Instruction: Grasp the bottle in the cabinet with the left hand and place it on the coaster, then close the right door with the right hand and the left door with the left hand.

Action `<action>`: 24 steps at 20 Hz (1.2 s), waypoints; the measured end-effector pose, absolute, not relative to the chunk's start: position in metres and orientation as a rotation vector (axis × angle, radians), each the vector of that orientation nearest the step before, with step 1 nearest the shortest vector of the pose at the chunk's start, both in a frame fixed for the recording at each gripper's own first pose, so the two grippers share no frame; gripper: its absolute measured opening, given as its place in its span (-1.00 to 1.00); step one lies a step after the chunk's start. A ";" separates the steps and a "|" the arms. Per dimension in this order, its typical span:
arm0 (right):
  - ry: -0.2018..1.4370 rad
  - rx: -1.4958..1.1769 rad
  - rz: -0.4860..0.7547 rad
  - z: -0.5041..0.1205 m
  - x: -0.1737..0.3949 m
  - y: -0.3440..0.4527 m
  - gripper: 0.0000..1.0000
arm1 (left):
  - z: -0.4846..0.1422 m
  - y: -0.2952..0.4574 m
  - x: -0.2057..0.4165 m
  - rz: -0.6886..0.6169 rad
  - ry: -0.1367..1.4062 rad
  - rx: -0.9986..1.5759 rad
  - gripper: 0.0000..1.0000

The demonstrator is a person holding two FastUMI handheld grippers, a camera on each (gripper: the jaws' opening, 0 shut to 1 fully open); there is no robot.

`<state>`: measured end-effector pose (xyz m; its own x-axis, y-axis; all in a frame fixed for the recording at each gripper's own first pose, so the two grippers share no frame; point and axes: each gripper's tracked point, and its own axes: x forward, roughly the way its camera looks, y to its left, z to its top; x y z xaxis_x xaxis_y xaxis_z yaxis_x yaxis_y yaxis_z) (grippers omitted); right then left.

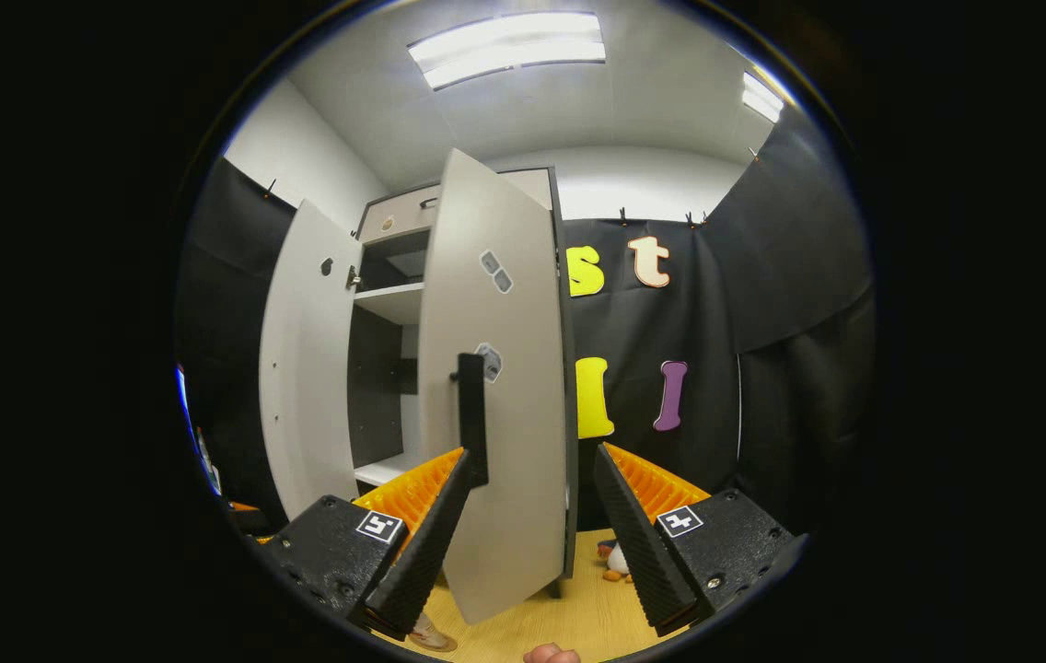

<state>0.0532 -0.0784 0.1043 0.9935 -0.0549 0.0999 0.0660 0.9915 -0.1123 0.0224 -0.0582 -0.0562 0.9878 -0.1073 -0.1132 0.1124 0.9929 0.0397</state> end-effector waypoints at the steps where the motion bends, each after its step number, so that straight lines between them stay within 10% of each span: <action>1: -0.091 -0.122 -0.069 0.095 0.046 -0.075 0.65 | -0.055 -0.060 0.022 -0.119 0.110 0.052 0.89; 14: 0.061 -0.087 -0.197 -0.018 -0.003 -0.075 0.65 | -0.067 -0.066 0.016 -0.152 0.169 -0.038 0.89; 24: 0.053 -0.104 -0.232 -0.011 -0.008 -0.098 0.65 | 0.010 0.065 0.054 0.091 0.040 -0.049 0.99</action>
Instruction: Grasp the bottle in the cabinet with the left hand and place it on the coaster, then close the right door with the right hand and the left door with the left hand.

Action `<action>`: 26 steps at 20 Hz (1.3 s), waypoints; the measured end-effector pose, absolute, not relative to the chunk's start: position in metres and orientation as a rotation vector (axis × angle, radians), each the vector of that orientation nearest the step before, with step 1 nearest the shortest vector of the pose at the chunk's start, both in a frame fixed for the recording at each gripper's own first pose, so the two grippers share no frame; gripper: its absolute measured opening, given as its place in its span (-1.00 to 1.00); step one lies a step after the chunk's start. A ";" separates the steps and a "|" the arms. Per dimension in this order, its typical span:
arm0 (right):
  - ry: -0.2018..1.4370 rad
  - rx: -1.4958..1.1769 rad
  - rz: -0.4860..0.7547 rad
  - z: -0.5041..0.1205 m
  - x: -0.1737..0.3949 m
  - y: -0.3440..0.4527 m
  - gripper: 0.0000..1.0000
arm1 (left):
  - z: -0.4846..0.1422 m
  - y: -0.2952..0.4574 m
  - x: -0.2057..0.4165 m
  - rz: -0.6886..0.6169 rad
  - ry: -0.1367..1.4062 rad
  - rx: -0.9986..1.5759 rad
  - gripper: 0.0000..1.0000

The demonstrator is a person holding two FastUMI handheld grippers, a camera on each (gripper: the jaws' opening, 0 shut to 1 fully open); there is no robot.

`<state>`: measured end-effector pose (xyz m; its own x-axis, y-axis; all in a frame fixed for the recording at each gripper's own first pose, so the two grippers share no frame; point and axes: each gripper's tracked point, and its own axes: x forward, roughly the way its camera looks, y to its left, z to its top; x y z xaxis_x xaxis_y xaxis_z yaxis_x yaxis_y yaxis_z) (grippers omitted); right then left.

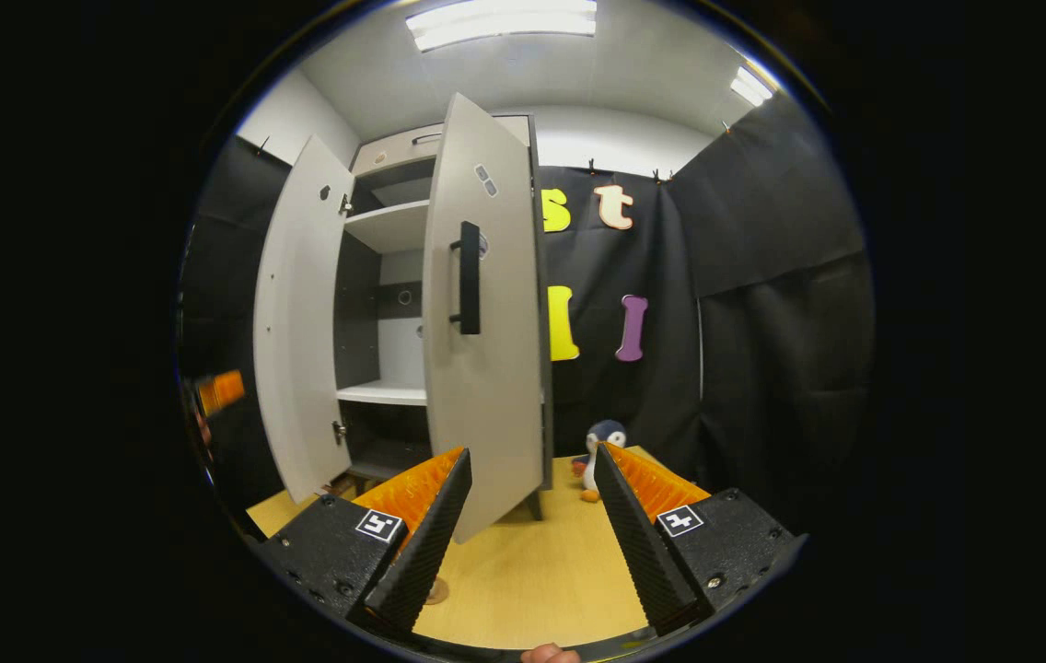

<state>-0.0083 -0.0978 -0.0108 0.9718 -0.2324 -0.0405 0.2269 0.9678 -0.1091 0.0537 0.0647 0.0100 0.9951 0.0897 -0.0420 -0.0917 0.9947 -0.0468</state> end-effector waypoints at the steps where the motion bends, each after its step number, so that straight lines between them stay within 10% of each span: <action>1: 0.048 -0.095 -0.234 -0.010 -0.011 -0.098 0.65 | 0.020 0.080 0.059 0.105 0.028 -0.075 0.80; 17: 0.021 -0.075 -0.322 0.002 -0.039 -0.139 0.65 | 0.092 0.181 0.178 0.320 -0.097 -0.139 0.89; 26: 0.015 -0.082 -0.268 0.003 -0.026 -0.126 0.65 | 0.085 0.105 0.183 0.177 -0.065 -0.128 0.99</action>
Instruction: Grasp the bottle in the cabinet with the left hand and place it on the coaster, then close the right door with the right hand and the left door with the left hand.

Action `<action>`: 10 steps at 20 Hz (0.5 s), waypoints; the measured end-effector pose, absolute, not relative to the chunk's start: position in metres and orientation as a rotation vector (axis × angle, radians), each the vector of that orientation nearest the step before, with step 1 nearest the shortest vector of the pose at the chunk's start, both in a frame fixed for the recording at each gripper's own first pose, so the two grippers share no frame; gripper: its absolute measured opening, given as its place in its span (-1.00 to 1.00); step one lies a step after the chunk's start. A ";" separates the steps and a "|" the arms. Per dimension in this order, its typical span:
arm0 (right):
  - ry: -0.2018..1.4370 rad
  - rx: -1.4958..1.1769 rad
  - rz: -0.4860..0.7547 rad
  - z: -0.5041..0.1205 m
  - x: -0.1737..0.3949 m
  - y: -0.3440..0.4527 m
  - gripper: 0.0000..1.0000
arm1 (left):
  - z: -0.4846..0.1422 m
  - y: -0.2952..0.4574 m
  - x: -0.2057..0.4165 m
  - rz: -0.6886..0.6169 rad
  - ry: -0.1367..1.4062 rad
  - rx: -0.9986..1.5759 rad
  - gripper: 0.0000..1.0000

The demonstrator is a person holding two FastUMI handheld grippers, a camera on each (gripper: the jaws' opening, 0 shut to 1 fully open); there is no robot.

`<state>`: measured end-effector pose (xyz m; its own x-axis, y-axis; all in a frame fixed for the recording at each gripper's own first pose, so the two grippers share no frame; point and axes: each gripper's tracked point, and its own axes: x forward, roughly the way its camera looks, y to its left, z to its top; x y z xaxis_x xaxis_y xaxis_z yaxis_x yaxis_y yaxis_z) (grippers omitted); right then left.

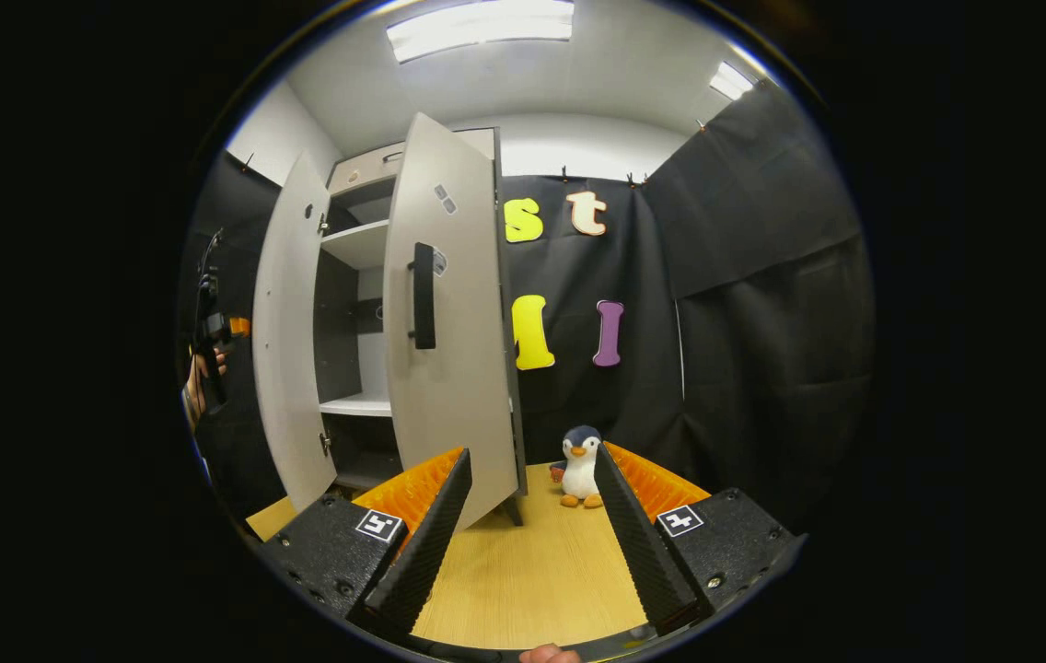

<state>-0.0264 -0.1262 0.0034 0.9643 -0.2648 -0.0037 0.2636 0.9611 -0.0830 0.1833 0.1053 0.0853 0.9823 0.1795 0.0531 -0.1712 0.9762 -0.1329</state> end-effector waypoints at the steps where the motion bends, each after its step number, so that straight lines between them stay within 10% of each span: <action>1: 0.006 -0.088 -0.271 0.006 -0.029 -0.128 0.65 | 0.083 0.091 0.186 0.142 -0.061 -0.133 0.99; 10: -0.013 -0.100 -0.319 0.015 -0.047 -0.132 0.65 | 0.076 0.022 0.201 -0.018 -0.067 -0.075 1.00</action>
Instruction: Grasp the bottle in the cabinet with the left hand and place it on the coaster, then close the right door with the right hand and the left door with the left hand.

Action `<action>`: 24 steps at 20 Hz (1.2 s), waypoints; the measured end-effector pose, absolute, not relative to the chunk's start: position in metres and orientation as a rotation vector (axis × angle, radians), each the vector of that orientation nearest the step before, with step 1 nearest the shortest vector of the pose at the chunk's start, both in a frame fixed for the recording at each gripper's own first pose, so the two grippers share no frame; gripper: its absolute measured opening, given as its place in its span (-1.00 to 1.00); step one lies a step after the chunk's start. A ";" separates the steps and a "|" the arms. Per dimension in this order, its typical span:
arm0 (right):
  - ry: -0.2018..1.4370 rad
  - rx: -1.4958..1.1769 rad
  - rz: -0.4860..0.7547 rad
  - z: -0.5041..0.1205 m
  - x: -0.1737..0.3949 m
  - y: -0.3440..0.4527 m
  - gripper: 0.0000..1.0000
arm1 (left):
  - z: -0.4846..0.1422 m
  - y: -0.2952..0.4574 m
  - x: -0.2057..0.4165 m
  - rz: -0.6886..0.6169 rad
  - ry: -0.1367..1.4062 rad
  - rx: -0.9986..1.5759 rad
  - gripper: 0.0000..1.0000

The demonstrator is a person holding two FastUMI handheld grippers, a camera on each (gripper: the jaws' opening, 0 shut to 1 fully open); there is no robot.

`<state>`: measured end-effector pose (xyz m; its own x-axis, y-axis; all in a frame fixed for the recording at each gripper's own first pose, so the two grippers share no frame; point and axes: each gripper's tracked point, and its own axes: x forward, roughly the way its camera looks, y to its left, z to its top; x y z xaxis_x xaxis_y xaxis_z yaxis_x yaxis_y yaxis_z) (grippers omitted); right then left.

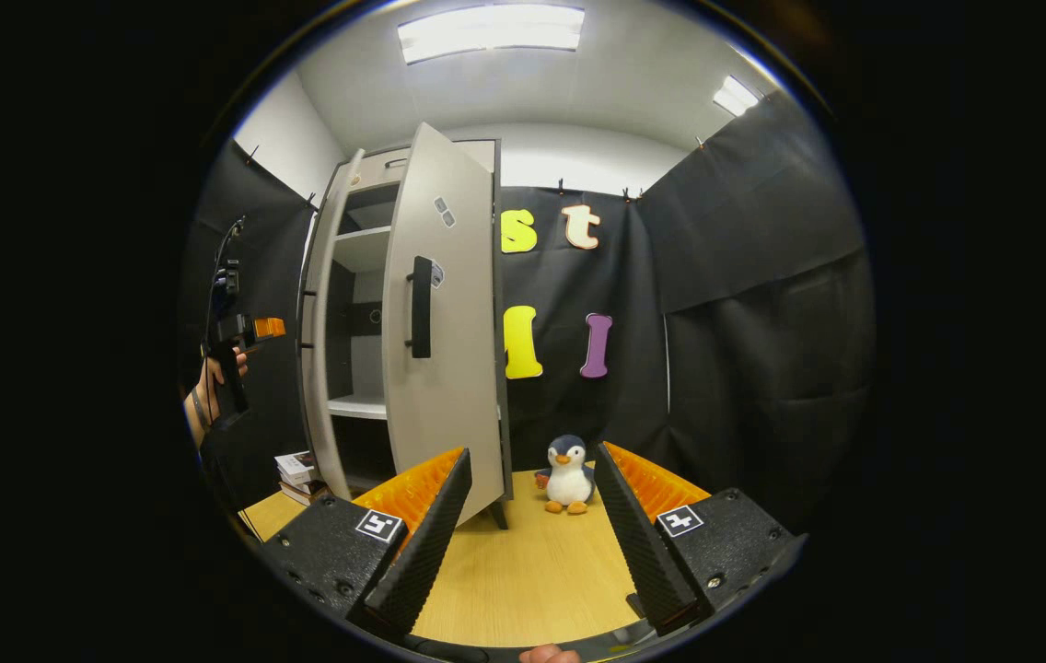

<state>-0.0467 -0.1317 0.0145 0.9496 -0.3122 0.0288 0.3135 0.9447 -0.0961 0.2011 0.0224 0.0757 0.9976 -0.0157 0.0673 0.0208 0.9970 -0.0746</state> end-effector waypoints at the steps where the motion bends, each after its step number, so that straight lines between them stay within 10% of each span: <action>1: -0.009 -0.096 -0.320 0.013 -0.047 -0.131 0.65 | 0.078 0.020 0.199 -0.026 -0.072 -0.067 1.00; 24: 0.026 -0.035 -0.160 0.002 -0.027 -0.081 0.65 | -0.006 -0.028 0.033 -0.087 0.033 0.013 1.00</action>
